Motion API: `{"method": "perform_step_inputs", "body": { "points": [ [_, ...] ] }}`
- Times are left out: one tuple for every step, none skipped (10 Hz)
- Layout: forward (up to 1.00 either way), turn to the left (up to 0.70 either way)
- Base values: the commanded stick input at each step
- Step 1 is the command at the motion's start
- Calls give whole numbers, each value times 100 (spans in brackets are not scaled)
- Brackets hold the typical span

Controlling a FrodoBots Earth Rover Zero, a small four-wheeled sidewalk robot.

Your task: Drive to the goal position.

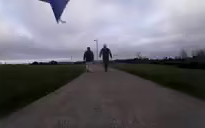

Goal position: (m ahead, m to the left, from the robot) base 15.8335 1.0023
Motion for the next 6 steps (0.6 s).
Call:
{"method": "perform_step_inputs", "body": {
  "points": [
    [85,0],
    [85,0],
    [85,0],
    [85,0],
    [85,-8],
    [85,-18]
  ]
}}
